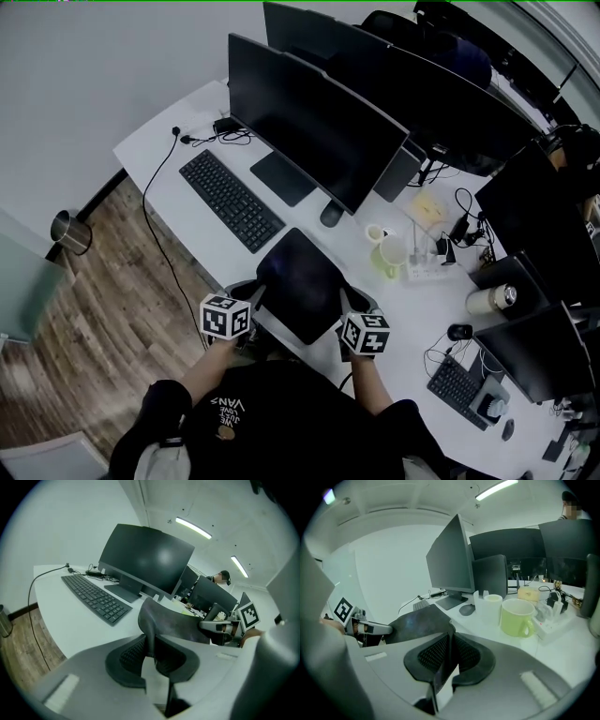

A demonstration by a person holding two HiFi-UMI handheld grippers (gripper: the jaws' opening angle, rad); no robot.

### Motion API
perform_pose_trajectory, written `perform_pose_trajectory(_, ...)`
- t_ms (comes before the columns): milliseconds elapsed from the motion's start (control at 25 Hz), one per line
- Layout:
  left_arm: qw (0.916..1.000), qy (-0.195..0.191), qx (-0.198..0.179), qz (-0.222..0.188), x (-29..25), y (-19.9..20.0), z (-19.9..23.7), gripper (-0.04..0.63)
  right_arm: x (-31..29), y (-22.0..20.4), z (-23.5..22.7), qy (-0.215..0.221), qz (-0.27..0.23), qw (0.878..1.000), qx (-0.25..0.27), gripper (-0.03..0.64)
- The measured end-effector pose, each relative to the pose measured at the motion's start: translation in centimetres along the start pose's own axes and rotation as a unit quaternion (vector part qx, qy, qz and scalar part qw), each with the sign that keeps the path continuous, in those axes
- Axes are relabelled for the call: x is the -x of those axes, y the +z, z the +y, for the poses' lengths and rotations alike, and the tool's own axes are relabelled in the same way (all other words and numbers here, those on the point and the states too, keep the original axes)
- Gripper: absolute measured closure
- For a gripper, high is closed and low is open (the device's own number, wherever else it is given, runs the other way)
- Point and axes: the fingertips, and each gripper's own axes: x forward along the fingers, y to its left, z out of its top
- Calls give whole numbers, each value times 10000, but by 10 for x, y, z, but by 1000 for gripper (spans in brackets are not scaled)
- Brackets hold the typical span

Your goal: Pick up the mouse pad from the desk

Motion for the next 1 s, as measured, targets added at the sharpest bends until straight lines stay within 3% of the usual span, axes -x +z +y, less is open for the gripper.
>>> perform_pose_trajectory(680, 9917, 53, -51, -1287, 70, 31, -41, 537, 59, 50, 27, 651, -941, 9933, 159, 572)
perform_pose_trajectory(1000, 9857, 132, -114, -1678, 100, 36, -58, 538, 87, 65, 40, 936, -1296, 9869, 235, 573)
